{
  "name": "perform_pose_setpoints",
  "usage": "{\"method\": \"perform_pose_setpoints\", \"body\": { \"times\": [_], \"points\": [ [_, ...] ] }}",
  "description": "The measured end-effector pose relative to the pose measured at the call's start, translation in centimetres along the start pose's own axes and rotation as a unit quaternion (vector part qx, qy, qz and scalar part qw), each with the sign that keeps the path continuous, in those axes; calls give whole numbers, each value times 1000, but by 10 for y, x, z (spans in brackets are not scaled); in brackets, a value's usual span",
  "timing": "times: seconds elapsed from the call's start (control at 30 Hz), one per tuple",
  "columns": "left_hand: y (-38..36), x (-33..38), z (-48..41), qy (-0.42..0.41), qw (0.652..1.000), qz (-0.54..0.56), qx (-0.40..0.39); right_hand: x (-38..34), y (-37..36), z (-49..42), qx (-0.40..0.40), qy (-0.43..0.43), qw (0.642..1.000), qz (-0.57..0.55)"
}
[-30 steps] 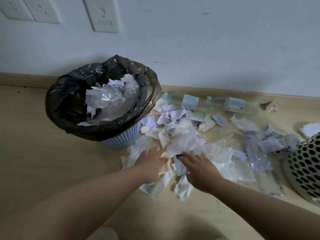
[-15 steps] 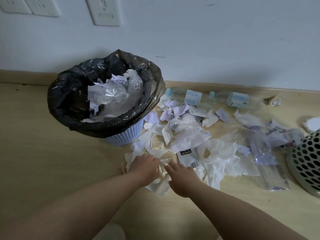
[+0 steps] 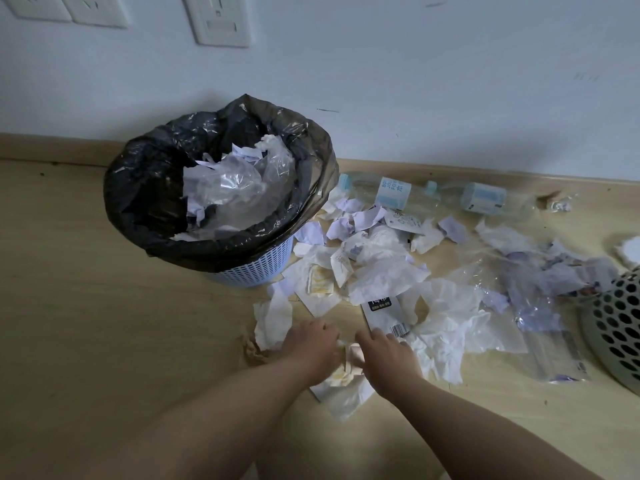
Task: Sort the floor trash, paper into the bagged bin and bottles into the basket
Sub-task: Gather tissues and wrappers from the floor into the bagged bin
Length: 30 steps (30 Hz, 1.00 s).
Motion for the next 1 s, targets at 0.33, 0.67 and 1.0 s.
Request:
{"method": "perform_pose_setpoints", "body": {
  "times": [0.33,0.67,1.0],
  "points": [
    [-2,18,-1,44,997,-54,17,9,10,-1,15,-15,1000,15],
    [18,-12,-23,98,983,156,-6,20,39,-17,-9,-99,977,-189],
    [31,-45,-33,226,855,466,18,33,86,-27,64,-140,818,-554]
  ]
}}
Point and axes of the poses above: each hand's wrist, its own z-axis away from the middle knuckle, its own y-axis out of the back of the hand, x = y × z, the point moved 1 cm from there along -z, towards the middle knuckle, and after that the axes turned 14 degrees about -z, right-handed, at the moved point
